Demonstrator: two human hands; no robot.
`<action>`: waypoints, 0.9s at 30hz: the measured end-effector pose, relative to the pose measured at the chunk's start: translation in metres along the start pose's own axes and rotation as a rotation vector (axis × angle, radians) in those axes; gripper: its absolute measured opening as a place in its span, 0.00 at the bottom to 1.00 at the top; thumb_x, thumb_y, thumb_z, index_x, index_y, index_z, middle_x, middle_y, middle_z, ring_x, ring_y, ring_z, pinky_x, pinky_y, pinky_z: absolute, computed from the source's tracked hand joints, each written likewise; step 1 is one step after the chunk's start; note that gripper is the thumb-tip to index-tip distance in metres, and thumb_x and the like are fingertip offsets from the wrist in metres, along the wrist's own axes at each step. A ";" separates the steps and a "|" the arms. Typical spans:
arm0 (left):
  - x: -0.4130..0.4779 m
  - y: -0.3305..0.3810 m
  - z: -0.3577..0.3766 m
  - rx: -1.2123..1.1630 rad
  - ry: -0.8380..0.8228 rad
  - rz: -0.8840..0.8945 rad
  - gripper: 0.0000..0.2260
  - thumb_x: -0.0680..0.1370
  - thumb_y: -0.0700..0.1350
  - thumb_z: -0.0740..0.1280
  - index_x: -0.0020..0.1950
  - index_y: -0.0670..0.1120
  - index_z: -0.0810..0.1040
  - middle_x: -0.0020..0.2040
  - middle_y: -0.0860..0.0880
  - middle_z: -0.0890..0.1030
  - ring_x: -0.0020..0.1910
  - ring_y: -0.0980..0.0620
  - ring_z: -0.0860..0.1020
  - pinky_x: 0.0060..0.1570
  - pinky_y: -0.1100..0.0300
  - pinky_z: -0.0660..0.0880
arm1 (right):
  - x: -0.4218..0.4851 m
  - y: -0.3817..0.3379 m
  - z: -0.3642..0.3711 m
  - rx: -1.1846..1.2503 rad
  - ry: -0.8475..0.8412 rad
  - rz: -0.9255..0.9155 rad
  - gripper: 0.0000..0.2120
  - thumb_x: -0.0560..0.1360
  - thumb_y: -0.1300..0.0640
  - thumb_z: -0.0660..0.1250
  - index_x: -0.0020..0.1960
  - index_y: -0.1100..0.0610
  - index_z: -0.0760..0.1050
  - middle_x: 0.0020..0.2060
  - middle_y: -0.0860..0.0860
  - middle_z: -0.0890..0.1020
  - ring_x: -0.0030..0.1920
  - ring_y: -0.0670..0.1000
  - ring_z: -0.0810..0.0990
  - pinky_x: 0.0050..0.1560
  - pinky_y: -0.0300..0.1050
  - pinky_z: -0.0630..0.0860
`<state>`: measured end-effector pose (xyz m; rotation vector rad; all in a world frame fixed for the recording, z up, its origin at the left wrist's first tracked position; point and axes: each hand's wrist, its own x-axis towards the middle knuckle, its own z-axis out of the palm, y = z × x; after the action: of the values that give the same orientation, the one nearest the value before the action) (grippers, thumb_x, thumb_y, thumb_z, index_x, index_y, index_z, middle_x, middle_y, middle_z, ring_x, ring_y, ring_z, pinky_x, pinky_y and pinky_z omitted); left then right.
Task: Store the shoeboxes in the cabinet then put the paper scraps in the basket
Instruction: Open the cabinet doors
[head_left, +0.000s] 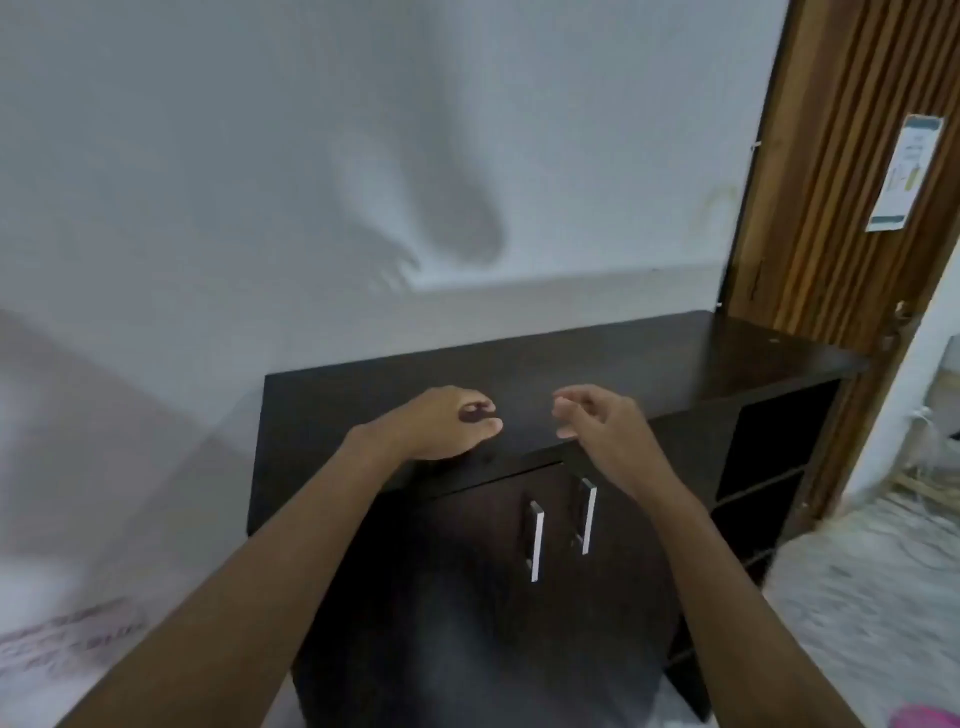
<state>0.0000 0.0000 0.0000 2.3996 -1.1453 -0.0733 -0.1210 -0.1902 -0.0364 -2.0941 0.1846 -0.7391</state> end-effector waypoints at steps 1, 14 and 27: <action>-0.003 0.001 0.012 0.004 -0.035 -0.017 0.20 0.79 0.59 0.63 0.68 0.52 0.75 0.67 0.53 0.76 0.66 0.53 0.73 0.68 0.55 0.67 | -0.010 0.012 0.005 0.019 0.028 0.051 0.05 0.79 0.51 0.66 0.53 0.47 0.80 0.45 0.44 0.84 0.45 0.43 0.83 0.46 0.38 0.75; -0.010 -0.003 0.050 0.143 0.100 -0.056 0.22 0.78 0.64 0.60 0.71 0.60 0.71 0.77 0.54 0.64 0.75 0.51 0.62 0.75 0.46 0.52 | -0.072 0.080 0.076 0.057 0.044 0.360 0.14 0.76 0.39 0.64 0.50 0.48 0.80 0.43 0.42 0.83 0.46 0.41 0.81 0.49 0.43 0.77; -0.004 -0.014 0.057 0.045 0.148 0.067 0.19 0.78 0.61 0.62 0.67 0.58 0.76 0.74 0.51 0.69 0.73 0.51 0.66 0.74 0.39 0.50 | -0.082 0.055 0.116 0.191 0.381 0.482 0.23 0.77 0.43 0.64 0.71 0.42 0.62 0.43 0.49 0.84 0.43 0.53 0.84 0.49 0.57 0.81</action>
<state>-0.0066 -0.0123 -0.0568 2.3587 -1.1685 0.1508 -0.1138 -0.1101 -0.1657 -1.6196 0.7684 -0.8102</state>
